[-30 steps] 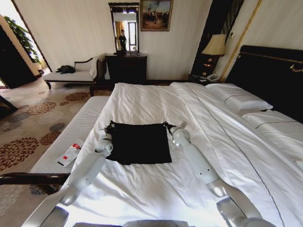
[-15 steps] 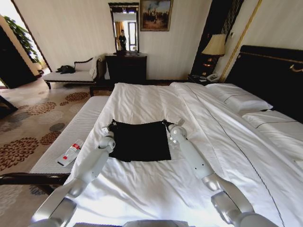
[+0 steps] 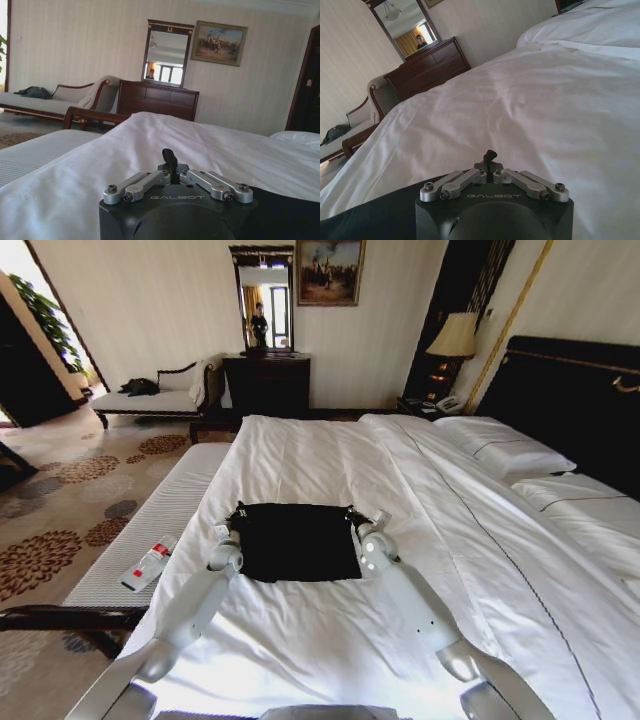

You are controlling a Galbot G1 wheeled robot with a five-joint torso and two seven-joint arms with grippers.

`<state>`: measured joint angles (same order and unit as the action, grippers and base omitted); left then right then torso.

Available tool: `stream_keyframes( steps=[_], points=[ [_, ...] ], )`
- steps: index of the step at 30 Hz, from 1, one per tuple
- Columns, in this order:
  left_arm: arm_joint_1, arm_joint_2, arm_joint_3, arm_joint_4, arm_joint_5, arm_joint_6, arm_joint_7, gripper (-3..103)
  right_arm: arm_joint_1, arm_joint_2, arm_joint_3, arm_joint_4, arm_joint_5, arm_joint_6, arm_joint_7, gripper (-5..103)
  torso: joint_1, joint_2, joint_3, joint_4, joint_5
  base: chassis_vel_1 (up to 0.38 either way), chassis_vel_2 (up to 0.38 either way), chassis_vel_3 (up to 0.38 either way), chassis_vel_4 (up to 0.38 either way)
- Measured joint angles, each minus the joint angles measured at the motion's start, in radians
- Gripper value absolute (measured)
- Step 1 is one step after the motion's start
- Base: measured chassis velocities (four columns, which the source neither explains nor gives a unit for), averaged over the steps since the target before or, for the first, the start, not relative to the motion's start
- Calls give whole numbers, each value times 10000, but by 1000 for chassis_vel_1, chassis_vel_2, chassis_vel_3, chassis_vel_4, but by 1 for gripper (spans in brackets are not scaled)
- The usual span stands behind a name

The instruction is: Fold the clothes on the bed.

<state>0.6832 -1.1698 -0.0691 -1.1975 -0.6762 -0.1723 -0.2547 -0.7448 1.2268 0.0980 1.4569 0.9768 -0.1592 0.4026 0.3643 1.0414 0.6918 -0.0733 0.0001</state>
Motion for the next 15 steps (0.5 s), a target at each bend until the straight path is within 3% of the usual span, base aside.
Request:
stream_keyframes(
  steps=[4, 11, 15],
  points=[
    [237, -30, -46, 19, 236, -399, 122, 3, -371, -27, 63, 171, -306, 168, -99, 1, 0, 0, 0, 3, 0, 0, 0, 0, 0],
    [640, -120, -134, 337, 705, -1778, 602, 3, -1092, -79, 170, 598, -987, 529, -325, 1, 1, 0, 0, 2, -1, 0, 0, 0, 0],
    [995, 94, -140, -99, 695, -1904, 619, 3, -1563, -173, 317, 1098, -1186, 620, -426, 1, 1, 0, 0, 2, -2, 0, 0, 0, 0]
  ],
)
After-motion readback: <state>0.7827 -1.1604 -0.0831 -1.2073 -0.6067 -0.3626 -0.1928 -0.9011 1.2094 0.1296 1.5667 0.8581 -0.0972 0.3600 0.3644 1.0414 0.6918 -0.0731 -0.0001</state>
